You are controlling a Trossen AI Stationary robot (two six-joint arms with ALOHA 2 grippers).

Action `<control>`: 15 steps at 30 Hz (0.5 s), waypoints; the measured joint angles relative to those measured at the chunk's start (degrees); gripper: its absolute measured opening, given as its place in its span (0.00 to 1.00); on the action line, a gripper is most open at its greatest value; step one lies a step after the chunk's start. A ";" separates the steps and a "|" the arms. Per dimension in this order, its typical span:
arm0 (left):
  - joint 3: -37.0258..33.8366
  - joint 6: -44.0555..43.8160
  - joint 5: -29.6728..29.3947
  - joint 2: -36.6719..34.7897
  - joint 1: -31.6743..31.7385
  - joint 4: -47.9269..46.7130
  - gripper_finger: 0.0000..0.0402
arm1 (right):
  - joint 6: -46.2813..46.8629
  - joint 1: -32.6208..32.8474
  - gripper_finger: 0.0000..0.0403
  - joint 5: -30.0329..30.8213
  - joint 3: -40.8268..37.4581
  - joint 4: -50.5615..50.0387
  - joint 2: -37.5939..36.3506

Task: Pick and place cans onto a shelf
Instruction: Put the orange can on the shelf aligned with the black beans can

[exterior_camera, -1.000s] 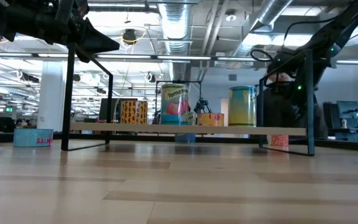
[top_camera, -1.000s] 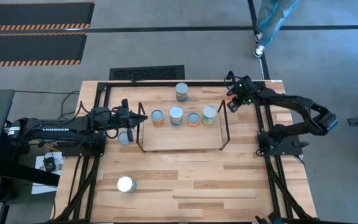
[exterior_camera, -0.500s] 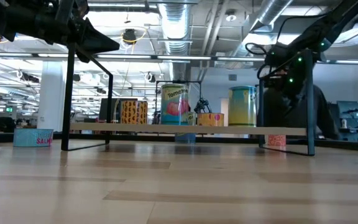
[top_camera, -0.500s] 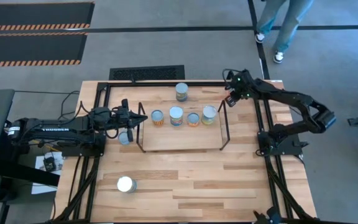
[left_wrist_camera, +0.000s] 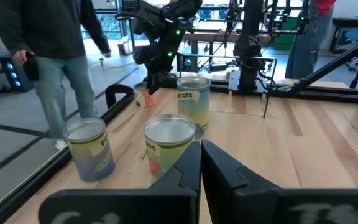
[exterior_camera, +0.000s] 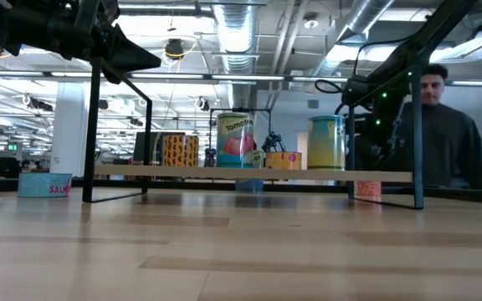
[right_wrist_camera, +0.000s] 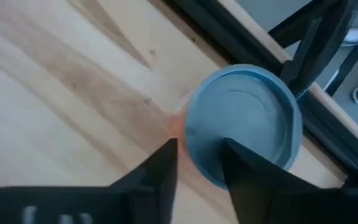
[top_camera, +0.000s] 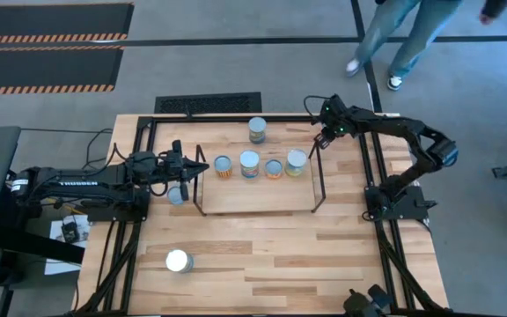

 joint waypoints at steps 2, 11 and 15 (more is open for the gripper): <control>0.00 0.11 0.00 0.00 0.00 0.00 0.00 | -0.15 -0.14 0.25 -0.06 0.29 -0.06 0.23; 0.00 0.11 0.02 -0.01 0.01 -0.05 0.00 | 1.20 -0.30 0.06 -2.35 1.45 -6.19 -4.56; 0.00 0.46 0.02 -0.01 0.00 -0.12 0.00 | 3.08 1.30 0.04 -1.84 5.35 -13.69 -9.75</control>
